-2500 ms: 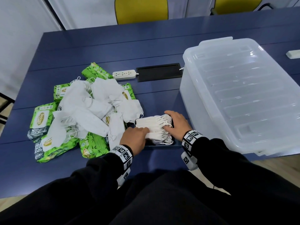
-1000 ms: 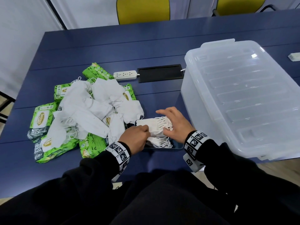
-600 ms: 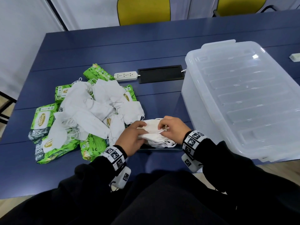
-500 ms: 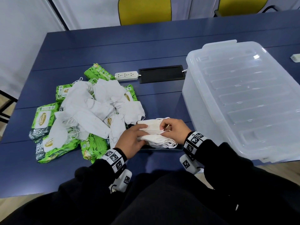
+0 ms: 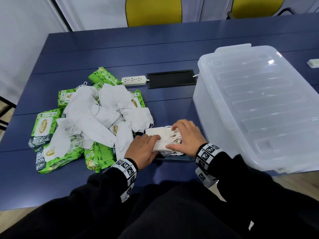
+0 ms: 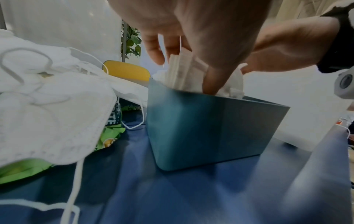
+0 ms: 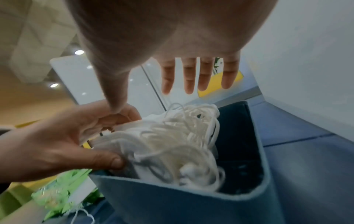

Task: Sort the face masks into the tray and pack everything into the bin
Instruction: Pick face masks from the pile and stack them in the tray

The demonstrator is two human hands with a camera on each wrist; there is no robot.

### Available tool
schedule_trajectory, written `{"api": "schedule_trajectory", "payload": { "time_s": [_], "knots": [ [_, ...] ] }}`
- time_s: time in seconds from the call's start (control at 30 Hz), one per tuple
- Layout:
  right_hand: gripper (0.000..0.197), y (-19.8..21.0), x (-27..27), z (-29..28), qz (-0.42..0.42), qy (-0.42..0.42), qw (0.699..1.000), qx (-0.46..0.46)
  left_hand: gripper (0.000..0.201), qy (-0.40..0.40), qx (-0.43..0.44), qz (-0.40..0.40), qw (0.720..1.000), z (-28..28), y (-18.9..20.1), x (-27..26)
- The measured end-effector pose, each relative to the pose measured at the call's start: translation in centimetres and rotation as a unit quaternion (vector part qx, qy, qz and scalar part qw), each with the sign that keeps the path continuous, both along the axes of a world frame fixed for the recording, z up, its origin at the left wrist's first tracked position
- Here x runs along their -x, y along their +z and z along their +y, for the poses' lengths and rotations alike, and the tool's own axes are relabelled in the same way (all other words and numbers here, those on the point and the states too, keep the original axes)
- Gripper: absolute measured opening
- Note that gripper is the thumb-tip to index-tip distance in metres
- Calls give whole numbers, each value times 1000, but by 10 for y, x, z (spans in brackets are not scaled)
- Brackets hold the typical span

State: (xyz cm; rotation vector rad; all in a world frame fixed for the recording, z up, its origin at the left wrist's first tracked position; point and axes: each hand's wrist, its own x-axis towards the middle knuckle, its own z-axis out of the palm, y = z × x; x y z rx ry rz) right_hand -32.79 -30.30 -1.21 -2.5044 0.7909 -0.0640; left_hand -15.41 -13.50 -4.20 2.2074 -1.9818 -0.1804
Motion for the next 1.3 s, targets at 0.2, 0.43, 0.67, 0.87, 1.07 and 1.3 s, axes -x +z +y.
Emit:
{"api": "schedule_trajectory", "payload": {
  "time_s": [0.2,0.43,0.67,0.87,1.07,1.3],
  "knots": [
    [151,-19,-23,11,162,75,983,29,110,27,-67,-38,997,-7,-12,-9],
    [124,-28,-25,1,130,94,987,33,133,59,-162,-17,985,-23,-12,-17],
    [113,-42,-19,6,106,120,984,77,125,66,-129,17,989,-19,-22,-17],
    [98,-35,-16,-3,92,77,986,115,94,44,-41,-12,998,-12,-27,-23],
    [65,-32,-16,-12,115,85,984,102,109,41,-60,-34,997,-17,-22,-20],
    [76,-35,-17,-7,132,117,982,74,112,24,-94,13,995,-28,-23,-14]
  ]
}}
